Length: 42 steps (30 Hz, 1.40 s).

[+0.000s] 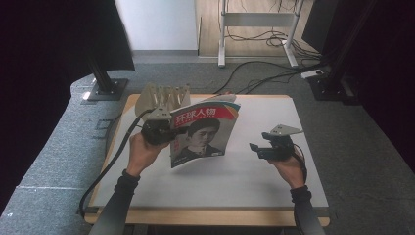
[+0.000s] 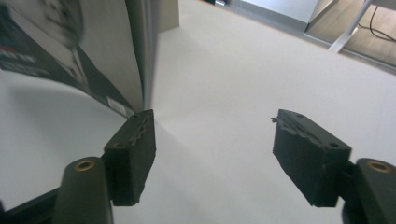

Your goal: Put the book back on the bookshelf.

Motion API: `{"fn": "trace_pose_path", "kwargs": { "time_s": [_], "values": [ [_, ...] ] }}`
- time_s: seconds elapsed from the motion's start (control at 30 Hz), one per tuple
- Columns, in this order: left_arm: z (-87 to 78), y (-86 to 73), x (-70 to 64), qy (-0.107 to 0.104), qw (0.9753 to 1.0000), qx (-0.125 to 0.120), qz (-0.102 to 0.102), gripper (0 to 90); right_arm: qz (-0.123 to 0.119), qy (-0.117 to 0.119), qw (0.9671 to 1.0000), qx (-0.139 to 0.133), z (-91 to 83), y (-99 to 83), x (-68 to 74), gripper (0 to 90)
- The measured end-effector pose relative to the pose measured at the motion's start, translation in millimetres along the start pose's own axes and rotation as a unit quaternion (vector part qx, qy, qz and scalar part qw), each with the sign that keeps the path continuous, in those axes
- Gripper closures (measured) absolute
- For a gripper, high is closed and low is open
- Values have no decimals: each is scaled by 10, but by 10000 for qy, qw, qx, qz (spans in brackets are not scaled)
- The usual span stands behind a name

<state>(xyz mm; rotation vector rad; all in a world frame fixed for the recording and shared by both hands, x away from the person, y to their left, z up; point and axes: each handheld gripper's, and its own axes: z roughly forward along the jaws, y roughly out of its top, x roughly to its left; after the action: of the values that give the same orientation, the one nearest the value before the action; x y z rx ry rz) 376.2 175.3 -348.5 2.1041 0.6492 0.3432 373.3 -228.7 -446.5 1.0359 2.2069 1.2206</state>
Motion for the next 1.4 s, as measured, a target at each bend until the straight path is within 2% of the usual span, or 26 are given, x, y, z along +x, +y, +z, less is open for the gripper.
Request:
{"fn": "trace_pose_path", "kwargs": {
  "time_s": [0.23, 0.43, 0.63, 0.73, 0.9, 0.97, 1.17, 1.27, 1.4],
  "values": [
    [-197, -71, 77, 103, 9998, -5, -184, 871, 125, -68, 9998, 123, 134, -197, -2, 159],
    [-331, -134, 146, 185, 9992, 1, -354, 870, 206, -62, 9986, 481, 280, -373, 29, 105],
    [-463, -162, 198, 264, 9987, 53, -440, 871, 152, -118, 9968, 780, 404, -514, 48, 36],
    [-548, -195, 221, 321, 9982, 36, -510, 871, 126, -208, 9953, 940, 448, -565, 59, 18],
    [-701, -255, 283, 431, 9968, -18, -667, 871, 113, -202, 9926, 1195, 532, -682, 64, 0],
    [-768, -277, 308, 487, 9963, -46, -710, 871, 216, -204, 9936, 1093, 538, -707, 49, 0],
    [-991, -338, 406, 660, 9937, -108, -898, 871, 200, -204, 9938, 1073, 537, -716, 51, 0],
    [-1110, -357, 457, 806, 9918, -184, -976, 871, 202, -195, 9939, 1068, 537, -717, 49, 0],
    [-1217, -376, 547, 1022, 9888, -156, -1076, 871, 208, -195, 9940, 1059, 538, -719, 51, 0]
  ]
}}
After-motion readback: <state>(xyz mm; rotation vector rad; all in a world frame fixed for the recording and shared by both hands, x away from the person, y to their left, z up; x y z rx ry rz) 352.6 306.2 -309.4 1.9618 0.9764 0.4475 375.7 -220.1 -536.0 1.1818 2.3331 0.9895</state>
